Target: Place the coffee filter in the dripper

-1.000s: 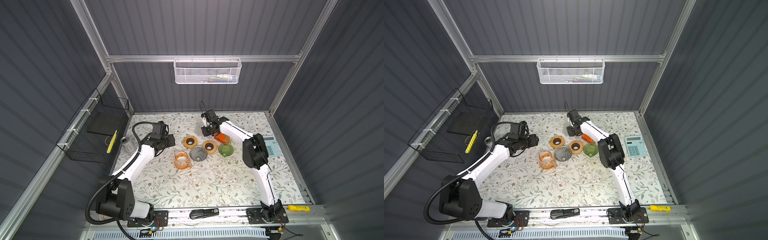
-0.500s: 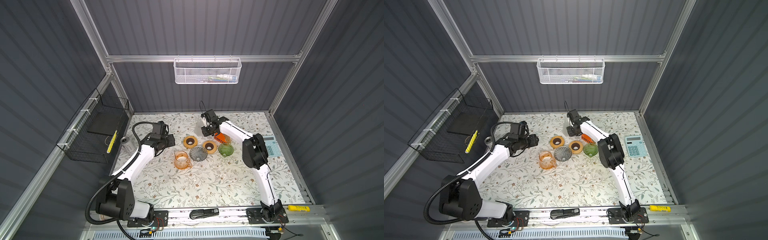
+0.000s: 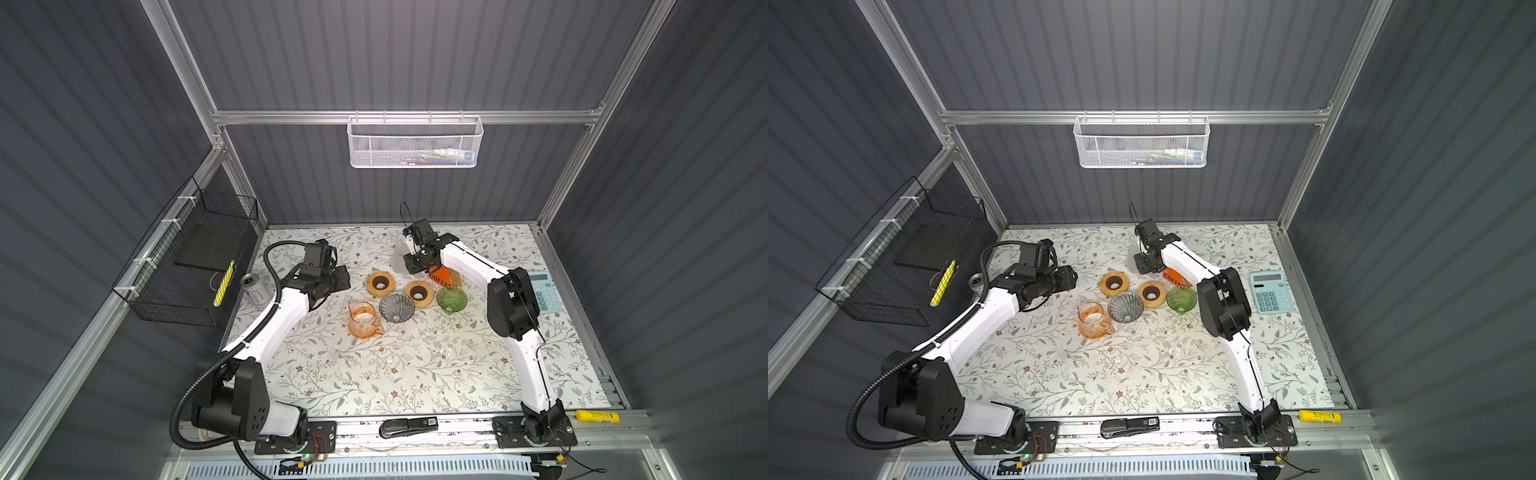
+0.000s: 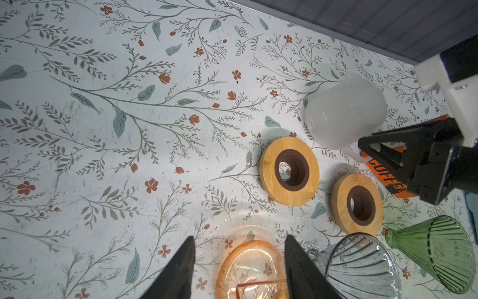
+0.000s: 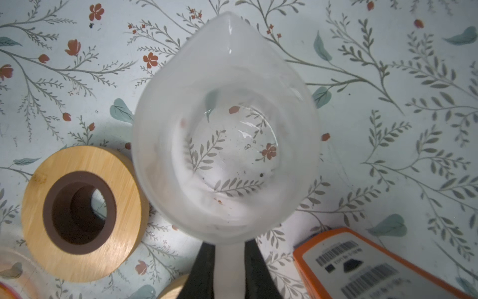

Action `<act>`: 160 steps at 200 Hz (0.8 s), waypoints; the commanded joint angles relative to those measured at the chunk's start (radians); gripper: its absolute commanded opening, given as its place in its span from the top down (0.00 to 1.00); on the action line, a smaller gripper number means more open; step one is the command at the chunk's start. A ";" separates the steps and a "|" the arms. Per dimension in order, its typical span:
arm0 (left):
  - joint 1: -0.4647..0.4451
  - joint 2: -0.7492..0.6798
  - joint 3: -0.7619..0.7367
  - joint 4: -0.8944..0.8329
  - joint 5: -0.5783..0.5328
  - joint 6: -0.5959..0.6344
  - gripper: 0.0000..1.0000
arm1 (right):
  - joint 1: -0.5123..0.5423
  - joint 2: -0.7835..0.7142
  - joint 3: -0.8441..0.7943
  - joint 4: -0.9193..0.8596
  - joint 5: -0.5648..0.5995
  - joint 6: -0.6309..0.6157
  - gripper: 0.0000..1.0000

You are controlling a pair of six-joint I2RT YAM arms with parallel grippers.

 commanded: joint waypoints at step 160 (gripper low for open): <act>0.005 -0.078 0.006 -0.036 0.006 0.004 0.44 | 0.036 -0.281 -0.198 0.071 -0.082 0.036 1.00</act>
